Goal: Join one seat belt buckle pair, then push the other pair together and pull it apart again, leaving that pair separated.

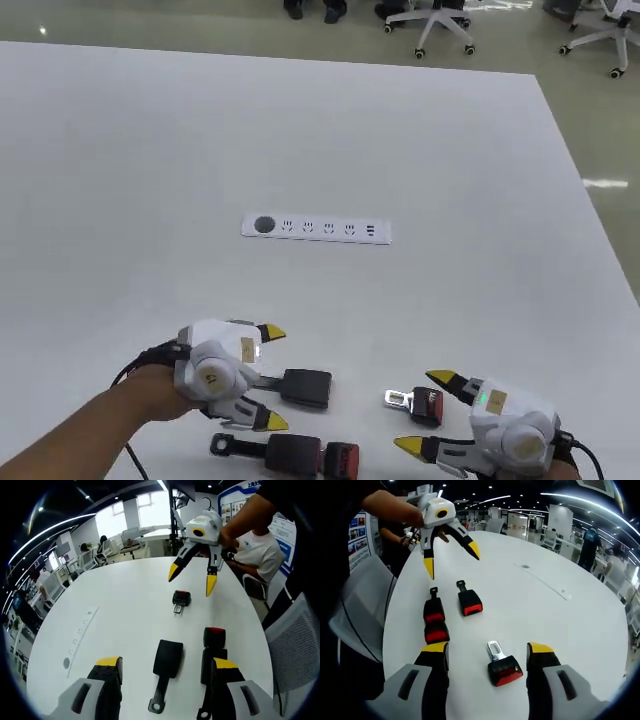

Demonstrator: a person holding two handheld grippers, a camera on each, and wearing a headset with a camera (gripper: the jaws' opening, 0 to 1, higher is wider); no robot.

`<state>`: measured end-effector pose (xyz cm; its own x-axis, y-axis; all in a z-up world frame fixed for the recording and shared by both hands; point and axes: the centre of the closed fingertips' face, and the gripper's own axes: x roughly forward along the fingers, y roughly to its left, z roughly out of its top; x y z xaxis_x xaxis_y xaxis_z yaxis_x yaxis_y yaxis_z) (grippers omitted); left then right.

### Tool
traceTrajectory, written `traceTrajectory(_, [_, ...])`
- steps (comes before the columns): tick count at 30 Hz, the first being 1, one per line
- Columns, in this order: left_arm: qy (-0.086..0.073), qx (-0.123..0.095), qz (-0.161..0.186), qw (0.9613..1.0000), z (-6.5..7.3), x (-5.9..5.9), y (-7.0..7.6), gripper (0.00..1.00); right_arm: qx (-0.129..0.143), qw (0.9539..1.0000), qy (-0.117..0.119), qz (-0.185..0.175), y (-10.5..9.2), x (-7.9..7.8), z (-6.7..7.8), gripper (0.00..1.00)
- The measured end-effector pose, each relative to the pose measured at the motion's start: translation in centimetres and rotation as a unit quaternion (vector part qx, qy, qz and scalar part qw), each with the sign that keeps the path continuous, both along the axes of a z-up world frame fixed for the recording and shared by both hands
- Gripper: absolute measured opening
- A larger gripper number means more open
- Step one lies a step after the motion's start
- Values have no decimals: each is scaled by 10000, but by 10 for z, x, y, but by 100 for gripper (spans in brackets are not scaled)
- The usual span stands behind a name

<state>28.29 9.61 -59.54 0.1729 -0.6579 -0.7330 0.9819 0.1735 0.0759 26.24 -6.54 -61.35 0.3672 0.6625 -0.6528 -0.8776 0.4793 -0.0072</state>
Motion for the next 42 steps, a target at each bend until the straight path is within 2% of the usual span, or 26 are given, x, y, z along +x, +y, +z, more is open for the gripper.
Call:
traceTrajectory(2, [35, 26, -12, 10000, -4, 5, -1, 69, -35, 10000, 75, 45, -6, 3, -5, 61])
traceTrajectory(4, [32, 66, -17, 10000, -9, 11, -1, 69, -69, 9999, 125, 70, -12, 7, -10, 61])
traceTrajectory(6, [95, 75, 41, 9999, -16, 16, -2, 68, -89, 9998, 192, 62, -18, 10, -15, 62])
traceTrajectory(8, [161, 86, 23, 9998, -24, 16, -3, 67, -89, 9996, 256, 63, -21, 12, -20, 62])
traceTrajectory(10, [235, 221, -39, 9995, -34, 17, -1, 67, -109, 9993, 333, 85, -22, 12, -25, 62])
traceTrajectory(13, [312, 209, -35, 9993, -43, 21, -2, 67, -161, 9987, 460, 130, -26, 12, -35, 61])
traceTrajectory(17, [460, 374, -154, 9981, -63, 16, -2, 65, -314, 9973, 615, 256, -29, 11, -51, 61])
traceTrajectory(21, [609, 478, -129, 9969, -79, 12, 0, 63, -328, 9965, 706, 294, -27, 10, -54, 60])
traceTrajectory(27, [722, 480, -161, 9961, -90, 13, -1, 61, -294, 9953, 843, 374, -28, 8, -61, 59])
traceTrajectory(29, [707, 400, -167, 9966, -88, 14, -5, 60, -293, 9948, 890, 403, -28, 7, -62, 59])
traceTrajectory(31, [771, 230, -151, 9966, -87, 14, -9, 59, -268, 9946, 906, 428, -28, 6, -62, 59])
traceTrajectory(37, [841, 118, -99, 9963, -93, 11, -10, 57, -247, 9936, 985, 497, -29, 4, -65, 55])
traceTrajectory(39, [762, -76, -128, 9970, -91, 10, -14, 57, -230, 9935, 987, 510, -28, 4, -66, 54])
traceTrajectory(41, [793, -210, -154, 9965, -91, 6, -17, 56, -189, 9938, 973, 512, -30, 5, -66, 53])
traceTrajectory(42, [708, -236, -251, 9969, -90, 4, -18, 54, -164, 9938, 966, 525, -30, 6, -66, 52])
